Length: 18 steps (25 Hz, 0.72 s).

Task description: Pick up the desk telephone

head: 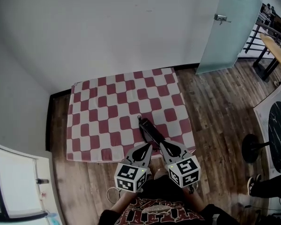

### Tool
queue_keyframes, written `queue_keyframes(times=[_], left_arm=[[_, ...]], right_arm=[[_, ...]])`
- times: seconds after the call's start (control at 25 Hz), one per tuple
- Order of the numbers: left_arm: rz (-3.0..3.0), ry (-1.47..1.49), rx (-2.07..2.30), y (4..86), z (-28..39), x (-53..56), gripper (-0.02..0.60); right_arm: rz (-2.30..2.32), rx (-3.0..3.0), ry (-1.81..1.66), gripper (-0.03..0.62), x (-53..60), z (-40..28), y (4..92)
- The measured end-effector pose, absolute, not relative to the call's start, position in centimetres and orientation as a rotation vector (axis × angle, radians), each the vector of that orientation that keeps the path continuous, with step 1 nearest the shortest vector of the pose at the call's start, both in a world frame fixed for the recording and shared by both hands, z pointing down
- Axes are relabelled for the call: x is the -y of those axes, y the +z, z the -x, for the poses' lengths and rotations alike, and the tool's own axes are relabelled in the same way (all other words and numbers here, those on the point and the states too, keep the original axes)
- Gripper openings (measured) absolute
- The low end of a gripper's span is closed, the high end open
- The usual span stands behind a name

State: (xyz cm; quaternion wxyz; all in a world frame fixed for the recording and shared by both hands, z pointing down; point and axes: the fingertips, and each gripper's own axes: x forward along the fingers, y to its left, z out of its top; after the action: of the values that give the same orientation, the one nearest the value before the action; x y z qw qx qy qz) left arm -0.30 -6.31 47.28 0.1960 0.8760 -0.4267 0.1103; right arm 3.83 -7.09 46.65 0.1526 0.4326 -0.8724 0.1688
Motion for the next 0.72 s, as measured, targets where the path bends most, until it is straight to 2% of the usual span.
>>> queue_keyframes(times=[0.72], left_arm=[[-2.357,0.285,1.293,47.3,-0.3,13.5,0.006]], right_arm=[[-1.065,2.504,0.499,0.02,13.8,-4.2,47.3]])
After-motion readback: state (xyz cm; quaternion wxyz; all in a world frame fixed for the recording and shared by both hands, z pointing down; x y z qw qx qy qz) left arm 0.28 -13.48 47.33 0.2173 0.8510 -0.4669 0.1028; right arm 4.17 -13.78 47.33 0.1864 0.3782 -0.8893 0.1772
